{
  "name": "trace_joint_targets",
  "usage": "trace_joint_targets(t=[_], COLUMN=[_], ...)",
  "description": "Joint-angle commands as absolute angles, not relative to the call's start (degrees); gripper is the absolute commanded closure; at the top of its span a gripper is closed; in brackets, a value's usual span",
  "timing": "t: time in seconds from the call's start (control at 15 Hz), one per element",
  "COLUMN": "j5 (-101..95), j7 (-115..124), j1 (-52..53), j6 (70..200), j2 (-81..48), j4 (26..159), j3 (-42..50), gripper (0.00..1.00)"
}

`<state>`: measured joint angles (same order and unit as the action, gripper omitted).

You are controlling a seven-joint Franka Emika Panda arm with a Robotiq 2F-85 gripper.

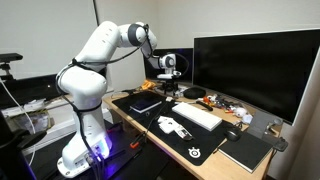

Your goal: Move the white object from the bottom right corner of the table to the center of the table

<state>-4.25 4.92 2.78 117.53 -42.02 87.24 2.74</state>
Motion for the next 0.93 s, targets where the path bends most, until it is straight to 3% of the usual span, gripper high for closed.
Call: trace_joint_targets(t=[0.0, 0.87], j5=[-4.5, -5.0], j7=[4.4, 1.5], j1=[2.7, 2.1], j6=[117.7, 122.9], j2=[-36.0, -17.3], j4=[93.1, 113.6], j3=[2.2, 1.5], gripper=[0.0, 0.0])
